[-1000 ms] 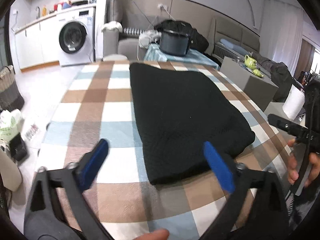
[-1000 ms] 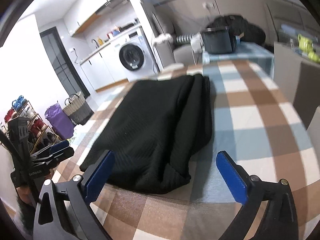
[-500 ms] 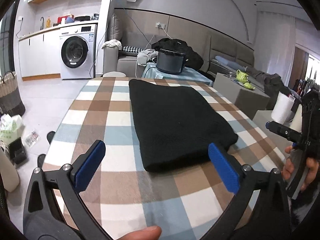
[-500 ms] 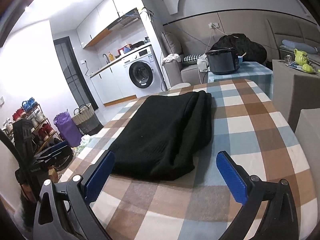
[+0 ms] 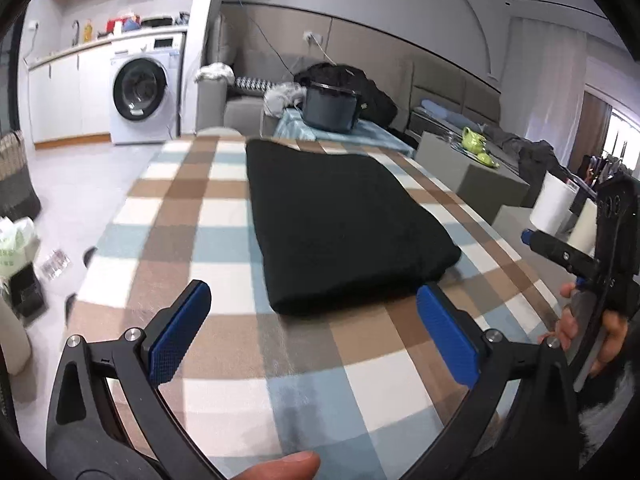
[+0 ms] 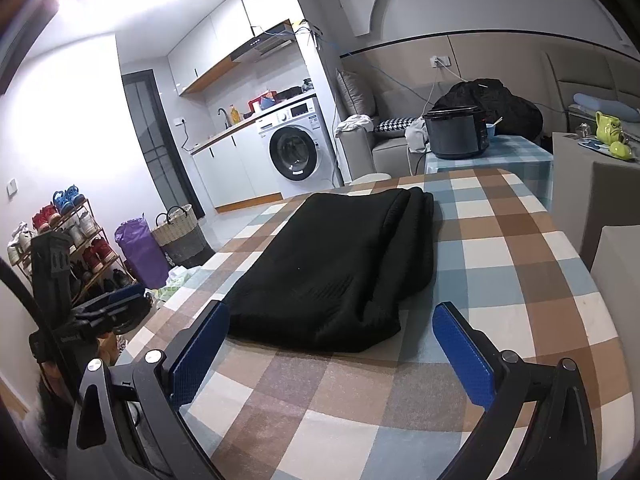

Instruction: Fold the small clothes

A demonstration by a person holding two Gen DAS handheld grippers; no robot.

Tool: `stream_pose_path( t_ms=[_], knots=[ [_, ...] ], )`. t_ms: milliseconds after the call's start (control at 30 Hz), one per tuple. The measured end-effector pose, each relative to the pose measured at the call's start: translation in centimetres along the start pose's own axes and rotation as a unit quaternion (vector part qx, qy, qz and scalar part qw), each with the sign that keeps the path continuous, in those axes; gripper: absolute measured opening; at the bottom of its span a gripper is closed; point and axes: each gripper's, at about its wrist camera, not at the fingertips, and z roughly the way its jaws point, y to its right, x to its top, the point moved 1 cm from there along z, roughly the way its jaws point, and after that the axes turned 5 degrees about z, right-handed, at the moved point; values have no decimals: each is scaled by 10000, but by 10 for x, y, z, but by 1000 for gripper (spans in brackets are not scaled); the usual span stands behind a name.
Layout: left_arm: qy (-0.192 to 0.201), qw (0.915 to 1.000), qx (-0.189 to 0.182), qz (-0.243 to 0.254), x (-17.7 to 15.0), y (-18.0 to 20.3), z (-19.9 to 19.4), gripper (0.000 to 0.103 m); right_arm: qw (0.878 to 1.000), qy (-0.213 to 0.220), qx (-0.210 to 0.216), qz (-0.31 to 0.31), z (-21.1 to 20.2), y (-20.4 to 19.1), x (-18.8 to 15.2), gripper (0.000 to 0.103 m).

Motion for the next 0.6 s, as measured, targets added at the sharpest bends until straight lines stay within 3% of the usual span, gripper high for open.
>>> stream_pose_path(
  t_ms=[233, 600],
  knots=[
    [90, 9997, 203, 131, -2, 4, 11, 103, 9999, 34, 98, 26, 3, 4, -3, 103],
    [545, 9968, 455, 378, -4, 0, 27, 103, 9992, 191, 346, -16, 16, 7, -13, 103]
  ],
)
